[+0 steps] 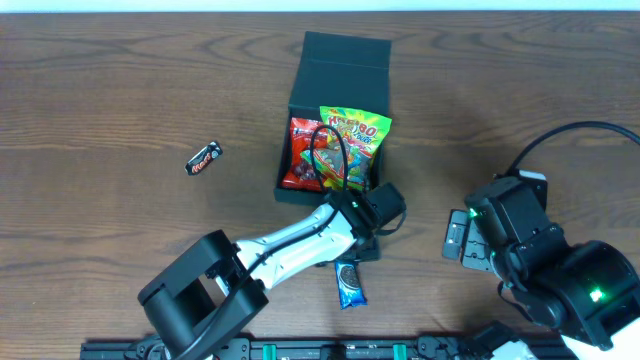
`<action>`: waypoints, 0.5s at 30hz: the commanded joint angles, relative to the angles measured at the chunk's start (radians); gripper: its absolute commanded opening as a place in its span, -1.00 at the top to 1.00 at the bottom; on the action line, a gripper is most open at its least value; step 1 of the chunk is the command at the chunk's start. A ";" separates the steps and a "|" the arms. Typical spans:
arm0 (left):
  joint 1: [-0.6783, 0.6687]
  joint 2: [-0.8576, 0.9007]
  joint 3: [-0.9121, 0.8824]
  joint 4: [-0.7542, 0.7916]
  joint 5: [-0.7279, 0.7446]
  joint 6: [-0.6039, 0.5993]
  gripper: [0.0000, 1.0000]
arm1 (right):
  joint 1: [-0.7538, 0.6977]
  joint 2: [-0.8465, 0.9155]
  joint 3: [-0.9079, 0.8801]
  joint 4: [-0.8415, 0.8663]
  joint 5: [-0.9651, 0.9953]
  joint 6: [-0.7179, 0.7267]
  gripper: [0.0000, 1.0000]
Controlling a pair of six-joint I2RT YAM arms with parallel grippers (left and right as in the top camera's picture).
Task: Pack container
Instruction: 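Reach the left gripper to the blue Oreo pack and grasp it, then lift the Oreo pack with the left gripper and place it in the box's left side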
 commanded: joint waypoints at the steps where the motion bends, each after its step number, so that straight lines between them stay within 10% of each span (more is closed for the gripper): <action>1: 0.006 0.046 -0.008 -0.008 0.022 -0.012 -0.04 | 0.003 -0.005 -0.006 -0.001 0.005 0.014 -0.99; 15: 0.006 0.016 0.027 -0.070 0.017 -0.019 0.88 | 0.003 -0.005 -0.006 -0.001 0.005 0.014 -0.98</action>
